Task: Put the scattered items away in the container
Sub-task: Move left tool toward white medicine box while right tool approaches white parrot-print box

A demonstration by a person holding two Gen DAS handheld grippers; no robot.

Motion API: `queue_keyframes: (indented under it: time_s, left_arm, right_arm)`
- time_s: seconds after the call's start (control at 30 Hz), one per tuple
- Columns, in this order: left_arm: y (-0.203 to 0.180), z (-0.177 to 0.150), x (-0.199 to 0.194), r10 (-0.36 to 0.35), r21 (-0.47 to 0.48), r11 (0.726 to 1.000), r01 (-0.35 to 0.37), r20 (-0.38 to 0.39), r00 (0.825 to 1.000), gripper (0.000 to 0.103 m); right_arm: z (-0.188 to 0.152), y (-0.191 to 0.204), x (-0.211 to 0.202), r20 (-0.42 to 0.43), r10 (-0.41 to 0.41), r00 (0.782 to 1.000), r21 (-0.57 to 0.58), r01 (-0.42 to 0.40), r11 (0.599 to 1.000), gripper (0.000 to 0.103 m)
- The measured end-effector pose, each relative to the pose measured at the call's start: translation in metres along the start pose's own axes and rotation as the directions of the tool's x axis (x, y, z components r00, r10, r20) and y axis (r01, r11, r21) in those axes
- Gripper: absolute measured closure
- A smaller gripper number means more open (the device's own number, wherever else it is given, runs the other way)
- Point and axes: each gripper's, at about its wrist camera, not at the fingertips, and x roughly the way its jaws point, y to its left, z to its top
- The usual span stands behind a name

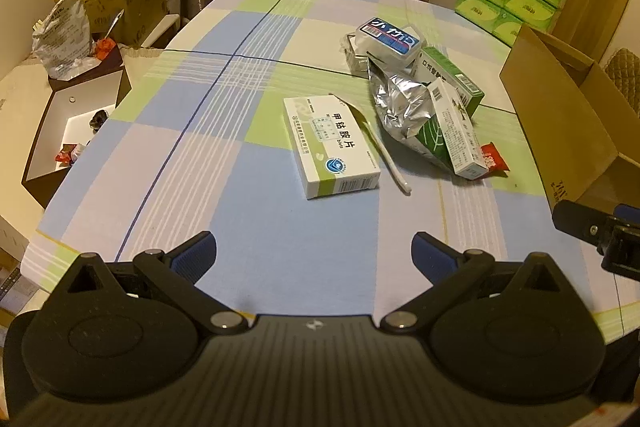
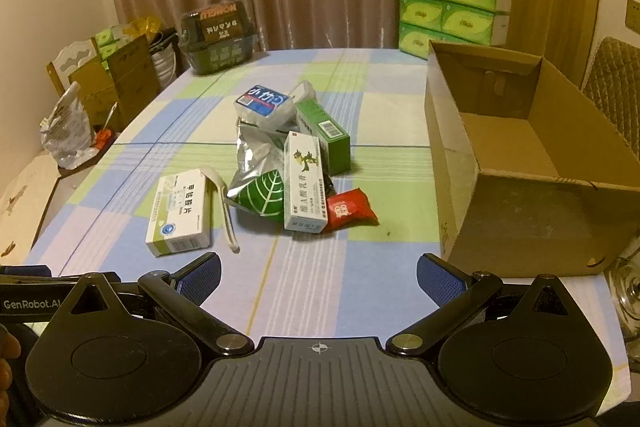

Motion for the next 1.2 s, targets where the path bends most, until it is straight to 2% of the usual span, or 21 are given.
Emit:
queue_keyframes:
  time_s: [0.43,0.77,1.03,1.2]
  left_arm:
    - [0.002,0.0,0.006,0.002,-0.006,1.0,-0.002,-0.014,1.0,0.001]
    - [0.003,0.002,0.01,0.006,-0.007,1.0,-0.006,-0.018,1.0,0.001]
    - [0.01,0.013,0.022,0.026,0.002,1.0,-0.026,-0.016,1.0,0.001]
    - [0.016,0.022,0.033,0.042,0.012,0.999,-0.042,-0.017,0.999,0.001]
  right_arm:
    - [-0.001,-0.003,0.007,-0.011,-0.028,1.0,0.034,0.029,0.999,0.002]
    - [0.005,-0.005,0.016,-0.026,0.013,1.0,0.068,-0.011,0.998,0.002]
    - [0.012,0.004,0.031,-0.035,-0.004,0.999,0.018,0.004,1.0,0.002]
    - [0.02,0.009,0.041,-0.008,-0.002,1.0,-0.028,0.001,1.0,0.002]
